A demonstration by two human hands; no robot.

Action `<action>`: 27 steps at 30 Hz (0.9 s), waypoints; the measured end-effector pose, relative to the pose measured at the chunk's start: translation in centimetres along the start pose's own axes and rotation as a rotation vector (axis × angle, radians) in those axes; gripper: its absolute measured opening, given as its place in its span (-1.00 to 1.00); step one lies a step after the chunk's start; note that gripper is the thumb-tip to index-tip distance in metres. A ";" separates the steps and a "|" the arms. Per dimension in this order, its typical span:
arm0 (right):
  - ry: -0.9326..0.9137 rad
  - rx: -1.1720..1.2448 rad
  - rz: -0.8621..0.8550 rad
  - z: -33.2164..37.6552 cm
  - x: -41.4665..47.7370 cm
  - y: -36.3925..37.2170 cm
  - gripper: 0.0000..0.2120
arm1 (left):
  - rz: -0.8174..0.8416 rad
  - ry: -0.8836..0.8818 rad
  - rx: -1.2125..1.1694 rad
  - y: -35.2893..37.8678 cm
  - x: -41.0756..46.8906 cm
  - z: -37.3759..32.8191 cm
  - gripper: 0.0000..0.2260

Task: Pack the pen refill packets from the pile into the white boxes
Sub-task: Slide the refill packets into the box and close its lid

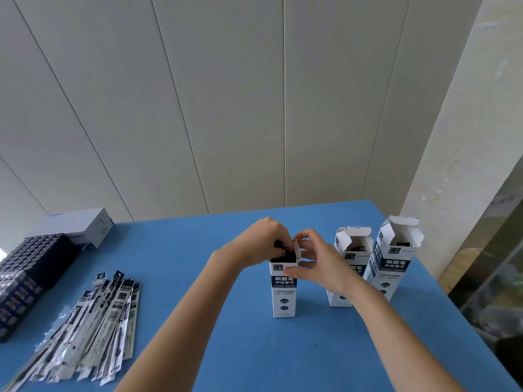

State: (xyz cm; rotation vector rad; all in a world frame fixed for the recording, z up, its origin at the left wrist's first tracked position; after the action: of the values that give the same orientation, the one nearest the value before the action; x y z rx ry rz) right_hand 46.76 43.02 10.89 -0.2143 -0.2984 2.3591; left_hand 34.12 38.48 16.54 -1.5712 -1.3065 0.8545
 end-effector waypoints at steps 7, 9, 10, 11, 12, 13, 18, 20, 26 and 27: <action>0.005 0.016 0.001 -0.1 0.1 0.1 -0.56 | -0.257 -0.039 -0.211 -1.8 -2.1 1.1 -0.82; 0.002 0.012 0.005 -0.1 0.1 0.1 -0.57 | -0.242 -0.065 -0.163 -1.9 -2.4 1.5 -0.88; -0.001 0.010 0.006 -0.1 0.1 0.1 -0.58 | -0.222 -0.073 -0.123 -1.9 -2.4 1.5 -0.92; -0.003 0.008 0.007 -0.1 0.1 0.1 -0.58 | -0.199 -0.074 -0.079 -1.8 -2.3 1.5 -0.94; -0.006 0.005 0.007 -0.1 0.2 0.1 -0.58 | -0.180 -0.075 -0.043 -1.7 -2.2 1.4 -0.94; -0.008 0.003 0.005 -0.1 0.2 0.1 -0.58 | -0.167 -0.076 -0.020 -1.5 -2.1 1.3 -0.93; -0.006 0.008 0.002 -0.1 0.2 0.0 -0.58 | -0.166 -0.112 0.064 -0.7 -1.8 0.8 -0.86; -0.004 0.005 0.002 0.0 0.2 0.0 -0.58 | -0.178 -0.124 0.096 -0.7 -1.7 0.7 -0.84; -0.016 -0.011 0.008 0.0 0.3 0.0 -0.57 | -0.091 -0.145 0.195 -0.1 -1.4 0.5 -0.80; -0.017 -0.011 0.006 0.0 0.4 0.0 -0.57 | -0.087 -0.142 0.220 -0.1 -1.4 0.3 -0.79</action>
State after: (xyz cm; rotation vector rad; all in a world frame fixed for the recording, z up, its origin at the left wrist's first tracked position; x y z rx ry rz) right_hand 46.52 43.28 10.83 -0.2004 -0.3199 2.3667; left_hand 33.57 37.14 16.48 -1.2925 -1.3210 1.0332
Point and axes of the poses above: each hand's wrist, its own x-axis towards the middle knuckle, its own y-axis out of the palm, z = x × y, the point moved 3 cm from there along x, towards the middle knuckle, and after that the axes turned 6 degrees about y, right-handed, at the moved point
